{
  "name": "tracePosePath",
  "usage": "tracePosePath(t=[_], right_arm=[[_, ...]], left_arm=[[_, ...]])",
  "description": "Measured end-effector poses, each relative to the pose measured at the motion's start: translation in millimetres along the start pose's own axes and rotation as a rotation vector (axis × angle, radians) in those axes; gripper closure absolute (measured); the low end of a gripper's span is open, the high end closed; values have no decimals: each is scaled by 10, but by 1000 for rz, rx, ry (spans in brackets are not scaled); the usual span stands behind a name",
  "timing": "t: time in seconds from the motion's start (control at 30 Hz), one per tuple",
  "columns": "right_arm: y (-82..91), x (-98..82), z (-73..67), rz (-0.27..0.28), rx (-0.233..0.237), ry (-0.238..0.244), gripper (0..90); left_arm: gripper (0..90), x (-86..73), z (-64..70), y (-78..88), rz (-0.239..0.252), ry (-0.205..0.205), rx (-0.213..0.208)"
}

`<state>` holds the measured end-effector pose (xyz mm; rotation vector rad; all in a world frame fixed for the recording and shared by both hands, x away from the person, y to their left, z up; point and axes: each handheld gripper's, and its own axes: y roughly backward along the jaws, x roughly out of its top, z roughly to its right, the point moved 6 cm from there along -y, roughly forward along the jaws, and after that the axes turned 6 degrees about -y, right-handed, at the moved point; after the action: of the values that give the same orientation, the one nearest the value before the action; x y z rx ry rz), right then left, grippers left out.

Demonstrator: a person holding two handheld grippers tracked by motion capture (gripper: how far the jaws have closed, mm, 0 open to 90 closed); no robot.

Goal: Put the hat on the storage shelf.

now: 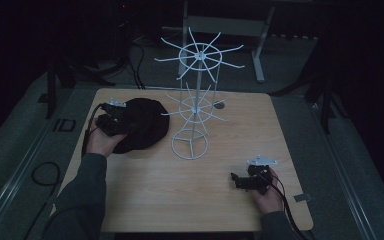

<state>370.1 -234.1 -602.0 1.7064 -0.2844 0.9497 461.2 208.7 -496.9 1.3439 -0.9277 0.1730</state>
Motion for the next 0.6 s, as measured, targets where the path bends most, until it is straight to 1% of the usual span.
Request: tracePosePath(t=[0.07,0.1,0.13,0.2,0.23,0.27,0.3,0.43,0.47,0.53,0.57,0.6], right_arm=[[0,0,0,0,0,0,110],[0,0,0,0,0,0,110],[0,0,0,0,0,0,110],[0,0,0,0,0,0,110],[0,0,0,0,0,0,110],[0,0,0,0,0,0,110],[0,0,0,0,0,0,110],[0,0,0,0,0,1,110],[0,0,0,0,0,0,110],[0,0,0,0,0,1,109],[0,0,0,0,0,1,109],[0,0,1,0,0,1,110]], left_arm=[[268,32,4,-52,-5,-6,-6],[238,47,3,-77,-6,-4,0],[216,59,6,-105,-8,-1,-10],[185,76,8,-166,-24,-5,-11],[173,85,14,-196,-30,-4,-21],[172,94,19,-227,-35,-4,-25],[163,105,22,-255,-42,-7,-16],[153,150,61,-348,-46,-6,-29],[153,150,70,-378,-56,-3,-28],[139,133,92,-451,-90,-6,-32],[135,133,92,-451,-90,-6,-32],[130,116,106,-523,-118,-13,-25]])
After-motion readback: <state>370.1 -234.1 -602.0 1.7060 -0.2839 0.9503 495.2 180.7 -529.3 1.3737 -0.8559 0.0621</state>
